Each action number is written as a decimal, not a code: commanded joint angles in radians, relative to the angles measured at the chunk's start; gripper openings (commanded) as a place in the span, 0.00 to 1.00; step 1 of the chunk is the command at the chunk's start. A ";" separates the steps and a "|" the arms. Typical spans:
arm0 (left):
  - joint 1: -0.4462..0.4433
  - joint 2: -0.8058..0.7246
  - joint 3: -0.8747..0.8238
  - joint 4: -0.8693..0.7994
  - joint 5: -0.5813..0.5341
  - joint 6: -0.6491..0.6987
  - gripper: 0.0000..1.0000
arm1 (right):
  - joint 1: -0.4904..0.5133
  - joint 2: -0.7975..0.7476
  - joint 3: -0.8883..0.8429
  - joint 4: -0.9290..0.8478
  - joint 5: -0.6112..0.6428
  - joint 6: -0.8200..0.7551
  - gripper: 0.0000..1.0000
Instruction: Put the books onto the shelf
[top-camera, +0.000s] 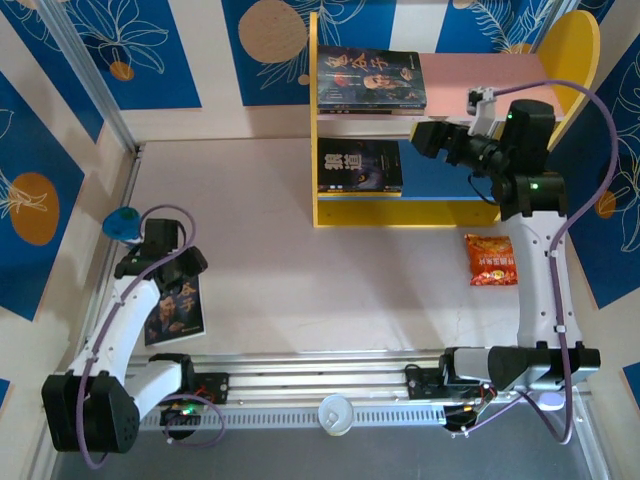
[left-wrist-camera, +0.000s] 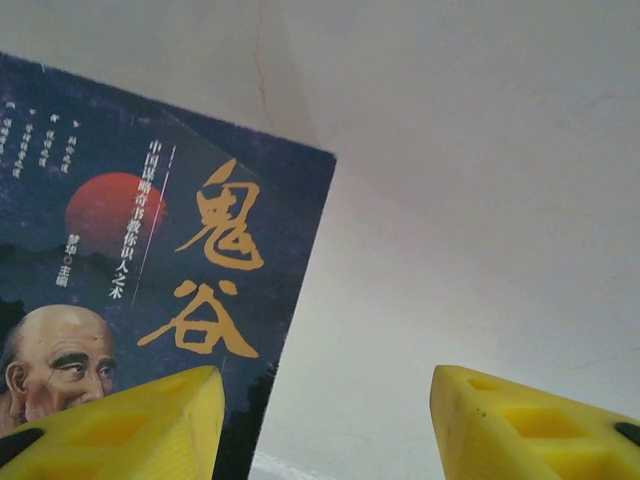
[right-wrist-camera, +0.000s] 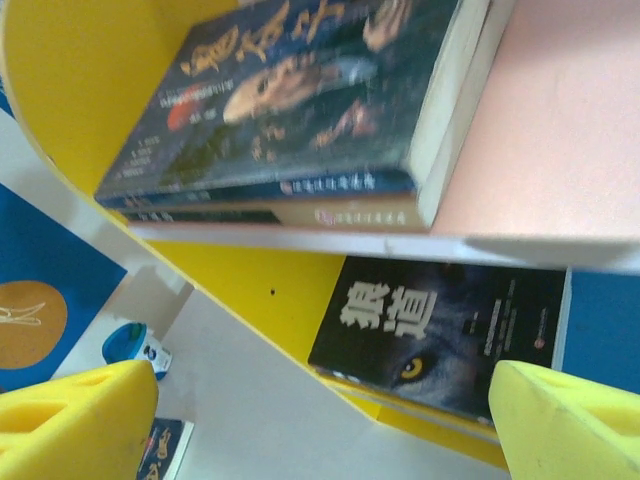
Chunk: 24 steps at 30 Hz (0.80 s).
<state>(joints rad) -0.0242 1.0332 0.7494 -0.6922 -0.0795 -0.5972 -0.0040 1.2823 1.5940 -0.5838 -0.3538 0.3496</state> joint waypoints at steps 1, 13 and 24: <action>0.015 0.020 -0.030 0.013 -0.015 -0.010 0.57 | 0.046 -0.035 -0.074 0.029 0.041 -0.001 0.87; 0.017 0.072 -0.139 0.092 0.018 -0.033 0.57 | 0.251 -0.060 -0.308 0.093 0.105 0.036 0.87; 0.017 0.124 -0.214 0.189 0.080 -0.056 0.55 | 0.349 -0.028 -0.412 0.143 0.118 0.076 0.87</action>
<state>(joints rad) -0.0204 1.1427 0.5529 -0.5446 -0.0425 -0.6327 0.3267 1.2457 1.2022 -0.4736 -0.2459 0.4065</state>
